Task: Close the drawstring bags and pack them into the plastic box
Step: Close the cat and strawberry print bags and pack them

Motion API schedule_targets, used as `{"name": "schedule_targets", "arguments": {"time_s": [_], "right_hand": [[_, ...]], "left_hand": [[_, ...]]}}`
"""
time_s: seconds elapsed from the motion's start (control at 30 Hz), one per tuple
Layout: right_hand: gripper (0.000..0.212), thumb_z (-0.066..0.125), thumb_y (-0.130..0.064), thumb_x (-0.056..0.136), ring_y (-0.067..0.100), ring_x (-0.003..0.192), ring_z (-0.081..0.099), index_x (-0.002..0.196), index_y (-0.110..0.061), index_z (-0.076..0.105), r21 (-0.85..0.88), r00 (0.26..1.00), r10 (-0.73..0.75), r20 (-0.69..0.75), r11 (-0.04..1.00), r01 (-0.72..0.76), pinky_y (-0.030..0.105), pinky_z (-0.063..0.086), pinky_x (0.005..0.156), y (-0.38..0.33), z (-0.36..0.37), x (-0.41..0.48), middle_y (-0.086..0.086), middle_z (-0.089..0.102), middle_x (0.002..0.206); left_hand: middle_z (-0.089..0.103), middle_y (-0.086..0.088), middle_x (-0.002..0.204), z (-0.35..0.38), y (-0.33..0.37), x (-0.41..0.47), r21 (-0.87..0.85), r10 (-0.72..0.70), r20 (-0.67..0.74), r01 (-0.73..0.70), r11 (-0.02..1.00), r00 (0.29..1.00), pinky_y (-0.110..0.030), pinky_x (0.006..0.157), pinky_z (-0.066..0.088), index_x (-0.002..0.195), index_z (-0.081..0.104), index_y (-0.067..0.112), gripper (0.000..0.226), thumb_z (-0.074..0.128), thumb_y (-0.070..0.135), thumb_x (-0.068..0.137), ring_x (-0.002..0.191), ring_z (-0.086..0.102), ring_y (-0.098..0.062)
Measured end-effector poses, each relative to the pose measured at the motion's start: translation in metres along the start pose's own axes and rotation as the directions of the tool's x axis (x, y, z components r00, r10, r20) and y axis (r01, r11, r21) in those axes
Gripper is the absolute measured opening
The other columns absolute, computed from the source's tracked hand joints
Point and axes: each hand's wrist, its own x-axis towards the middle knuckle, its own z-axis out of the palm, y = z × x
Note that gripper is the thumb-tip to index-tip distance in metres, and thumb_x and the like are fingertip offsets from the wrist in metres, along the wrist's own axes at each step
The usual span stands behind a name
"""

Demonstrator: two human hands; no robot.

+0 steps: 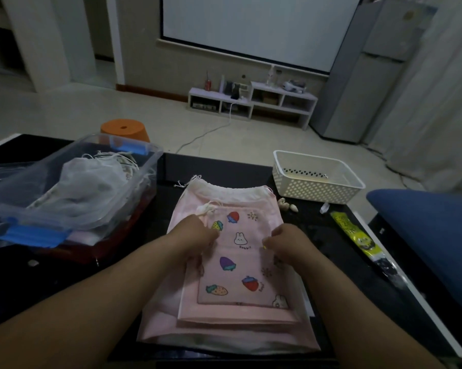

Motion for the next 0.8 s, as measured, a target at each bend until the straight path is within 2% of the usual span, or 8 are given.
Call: {"name": "schedule_targets", "arguments": {"time_s": [0.17, 0.27, 0.33, 0.4, 0.47, 0.53, 0.67, 0.8], "right_hand": [[0.018, 0.066, -0.020, 0.097, 0.021, 0.074, 0.059, 0.084, -0.008, 0.065, 0.095, 0.998, 0.019, 0.060, 0.995, -0.025, 0.032, 0.049, 0.062, -0.001, 0.003, -0.001, 0.009, 0.061, 0.085], [0.016, 0.058, -0.020, 0.101, 0.025, 0.085, 0.061, 0.090, -0.009, 0.062, 0.206, 0.997, 0.036, 0.070, 0.977, -0.050, 0.036, 0.053, 0.072, -0.007, -0.004, 0.004, 0.011, 0.061, 0.095], [0.013, 0.061, -0.019, 0.100, 0.030, 0.094, 0.070, 0.103, -0.006, 0.063, 0.355, 0.986, 0.108, 0.128, 0.923, -0.147, 0.045, 0.061, 0.085, -0.006, -0.008, 0.005, 0.017, 0.071, 0.104], [0.013, 0.062, -0.013, 0.099, 0.036, 0.096, 0.075, 0.108, -0.004, 0.060, 0.382, 0.958, 0.153, 0.244, 0.893, -0.240, 0.051, 0.062, 0.089, -0.003, -0.010, 0.000, 0.022, 0.075, 0.106], [0.025, 0.067, -0.012, 0.096, 0.036, 0.093, 0.076, 0.117, -0.003, 0.057, 0.341, 0.932, 0.171, 0.321, 0.897, -0.282, 0.048, 0.064, 0.081, 0.001, -0.006, -0.005, 0.022, 0.075, 0.106], [0.036, 0.071, -0.014, 0.094, 0.033, 0.089, 0.073, 0.124, -0.001, 0.055, 0.354, 0.938, 0.163, 0.305, 0.895, -0.271, 0.041, 0.063, 0.068, 0.001, 0.001, -0.005, 0.019, 0.069, 0.107], [0.027, 0.068, -0.014, 0.096, 0.033, 0.102, 0.068, 0.119, -0.002, 0.060, 0.369, 0.957, 0.127, 0.261, 0.903, -0.220, 0.039, 0.061, 0.073, -0.008, 0.003, -0.003, 0.019, 0.065, 0.119], [0.030, 0.064, -0.003, 0.090, 0.039, 0.110, 0.072, 0.118, -0.002, 0.054, 0.430, 0.911, 0.138, 0.388, 0.847, -0.312, 0.049, 0.062, 0.092, -0.002, -0.012, -0.006, 0.025, 0.068, 0.120]], "left_hand": [[0.068, -0.004, 0.079, 0.000, 0.001, -0.004, -0.095, 0.031, 0.052, -0.026, 0.995, 0.998, -0.021, 0.047, 0.047, 0.083, 0.066, 0.014, 0.016, 0.068, 0.022, 0.097, 0.062, 0.063, -0.015], [0.073, -0.013, 0.101, -0.003, 0.007, -0.007, -0.267, 0.031, 0.050, -0.016, 0.963, 0.998, -0.041, 0.074, 0.064, 0.098, 0.065, 0.011, 0.011, 0.058, 0.019, 0.098, 0.088, 0.073, -0.029], [0.074, -0.016, 0.104, -0.007, 0.007, -0.009, -0.292, 0.002, 0.069, 0.018, 0.956, 0.998, -0.048, 0.083, 0.063, 0.105, 0.065, 0.011, 0.015, 0.055, 0.019, 0.098, 0.093, 0.074, -0.034], [0.073, -0.012, 0.098, -0.010, 0.001, -0.010, -0.113, 0.009, 0.039, -0.005, 0.994, 0.999, -0.042, 0.076, 0.064, 0.099, 0.066, 0.013, 0.014, 0.056, 0.022, 0.098, 0.089, 0.074, -0.030], [0.070, -0.006, 0.089, -0.010, -0.007, -0.010, 0.131, 0.071, -0.067, -0.062, 0.989, 0.995, -0.034, 0.066, 0.057, 0.086, 0.064, 0.018, 0.015, 0.056, 0.025, 0.097, 0.081, 0.069, -0.023], [0.066, -0.003, 0.088, -0.009, -0.010, -0.008, 0.188, 0.119, -0.103, -0.098, 0.977, 0.988, -0.030, 0.060, 0.049, 0.082, 0.060, 0.021, 0.015, 0.056, 0.023, 0.097, 0.076, 0.063, -0.018], [0.076, -0.008, 0.099, -0.010, -0.003, -0.006, -0.168, -0.052, 0.096, 0.067, 0.984, 0.994, -0.039, 0.071, 0.064, 0.110, 0.067, 0.015, 0.014, 0.060, 0.015, 0.097, 0.085, 0.076, -0.023], [0.078, -0.020, 0.101, -0.017, -0.005, -0.009, -0.358, -0.185, 0.318, 0.299, 0.885, 0.930, -0.047, 0.087, 0.062, 0.123, 0.056, 0.010, 0.030, 0.059, 0.008, 0.093, 0.093, 0.078, -0.036]]}}
